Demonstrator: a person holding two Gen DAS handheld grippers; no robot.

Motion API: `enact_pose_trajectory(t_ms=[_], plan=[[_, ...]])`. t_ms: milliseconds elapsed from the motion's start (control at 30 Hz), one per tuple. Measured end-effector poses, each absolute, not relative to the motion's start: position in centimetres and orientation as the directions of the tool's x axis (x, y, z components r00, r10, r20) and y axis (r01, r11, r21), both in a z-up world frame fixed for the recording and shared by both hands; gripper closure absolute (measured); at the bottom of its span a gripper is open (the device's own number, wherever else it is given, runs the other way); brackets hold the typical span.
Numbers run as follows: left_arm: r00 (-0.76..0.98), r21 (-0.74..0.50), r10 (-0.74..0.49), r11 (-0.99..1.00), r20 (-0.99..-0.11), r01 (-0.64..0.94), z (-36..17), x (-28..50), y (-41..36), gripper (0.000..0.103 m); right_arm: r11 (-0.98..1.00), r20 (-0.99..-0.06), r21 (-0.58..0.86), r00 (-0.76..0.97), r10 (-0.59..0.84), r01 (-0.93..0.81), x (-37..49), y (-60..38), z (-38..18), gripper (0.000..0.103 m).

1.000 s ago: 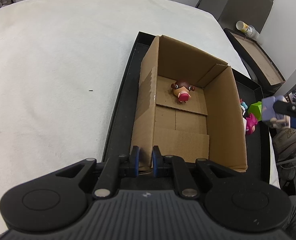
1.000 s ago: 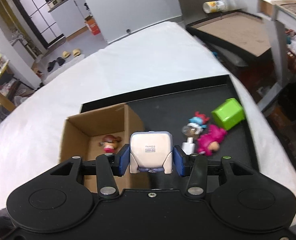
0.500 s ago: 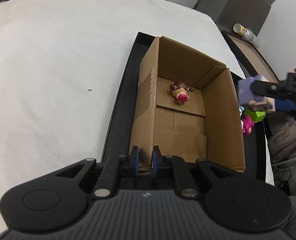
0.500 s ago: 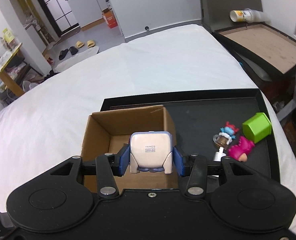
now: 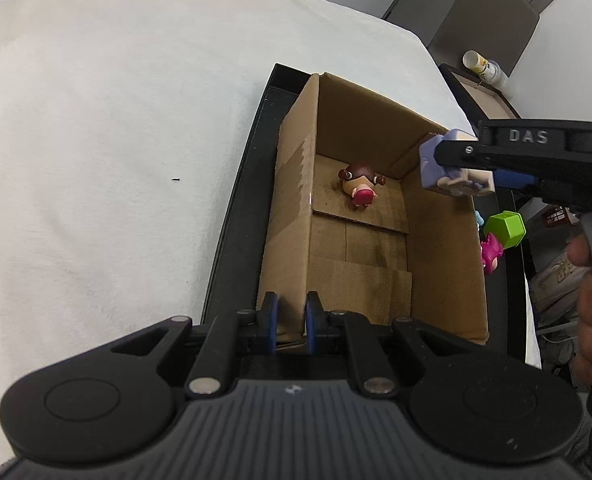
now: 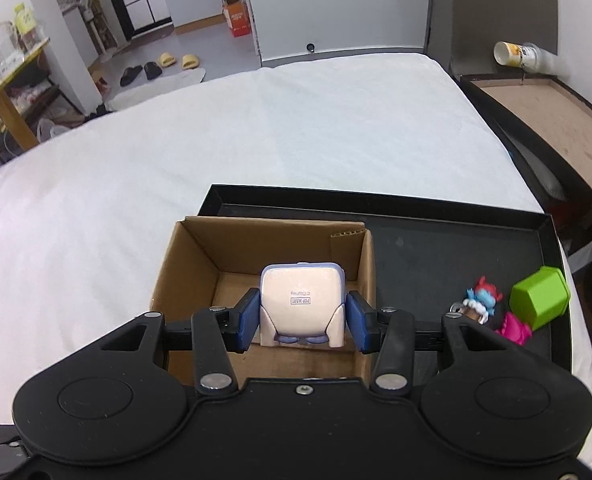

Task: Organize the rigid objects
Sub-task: 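Carry the white charger with the right gripper into the box and release, then move the right gripper back to the tray toward the pink figure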

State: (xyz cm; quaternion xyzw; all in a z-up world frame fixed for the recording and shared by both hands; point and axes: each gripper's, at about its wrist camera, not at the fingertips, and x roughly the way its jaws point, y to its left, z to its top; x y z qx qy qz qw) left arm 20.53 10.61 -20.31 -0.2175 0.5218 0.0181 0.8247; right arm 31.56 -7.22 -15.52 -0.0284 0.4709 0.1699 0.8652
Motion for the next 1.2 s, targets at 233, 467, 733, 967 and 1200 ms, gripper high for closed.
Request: enact_pose_trajectory(t_ms=[233, 467, 733, 967, 1200], plan=[[0.456, -0.340, -0.196, 0.904, -0.868, -0.258, -20.3, 20.5, 10.7, 0.090, 0.938, -0.818, 0.046, 0.525, 0.233, -0.344, 32.7, -6.5, -15.8, 0.057], [0.459, -0.343, -0.195, 0.901, -0.867, -0.265, -20.3, 20.4, 10.7, 0.090, 0.950, -0.794, 0.116, 0.547, 0.264, -0.290, 33.1, -8.5, -14.4, 0.056], [0.458, -0.341, -0.192, 0.901, -0.868, -0.268, -20.2, 20.5, 10.6, 0.090, 0.948, -0.802, 0.159, 0.524, 0.287, -0.276, 32.1, -10.6, -13.9, 0.052], [0.456, -0.331, -0.181, 0.904, -0.871, -0.271, -20.0, 20.6, 10.5, 0.090, 0.948, -0.812, 0.168, 0.507, 0.289, -0.271, 30.6, -12.7, -13.7, 0.049], [0.456, -0.316, -0.167, 0.909, -0.874, -0.273, -19.9, 20.6, 10.2, 0.089, 0.944, -0.809, 0.185, 0.504, 0.304, -0.274, 29.8, -14.6, -13.4, 0.041]])
